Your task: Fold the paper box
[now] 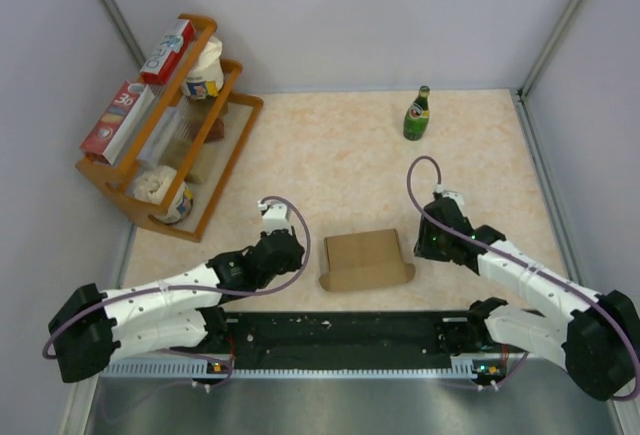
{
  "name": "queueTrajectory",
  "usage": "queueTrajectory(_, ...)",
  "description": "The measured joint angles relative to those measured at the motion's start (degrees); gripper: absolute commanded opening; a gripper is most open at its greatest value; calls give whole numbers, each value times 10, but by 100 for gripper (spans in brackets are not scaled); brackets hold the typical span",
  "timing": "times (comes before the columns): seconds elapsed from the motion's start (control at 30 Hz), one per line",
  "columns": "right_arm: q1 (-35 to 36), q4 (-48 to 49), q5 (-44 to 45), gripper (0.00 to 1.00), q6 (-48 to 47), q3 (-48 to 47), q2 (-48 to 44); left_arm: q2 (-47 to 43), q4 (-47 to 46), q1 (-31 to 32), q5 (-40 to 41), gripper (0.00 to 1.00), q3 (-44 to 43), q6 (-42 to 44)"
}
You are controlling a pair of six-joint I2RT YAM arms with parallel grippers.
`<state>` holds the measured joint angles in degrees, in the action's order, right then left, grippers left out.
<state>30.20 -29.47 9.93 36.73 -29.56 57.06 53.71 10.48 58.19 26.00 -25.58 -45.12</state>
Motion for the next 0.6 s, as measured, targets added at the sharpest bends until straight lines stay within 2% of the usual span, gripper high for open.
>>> queueTrajectory(0.07,0,15,-6,26,-8,-1,22,25,-6,-15,-13,0,0,0)
queueTrajectory(0.23,0,36,-10,17,-28,-2,53,73,-33,-23,-52,0,0,11)
queueTrajectory(0.6,-1,96,-95,15,-68,-1,60,149,-112,-23,-148,0,-16,50)
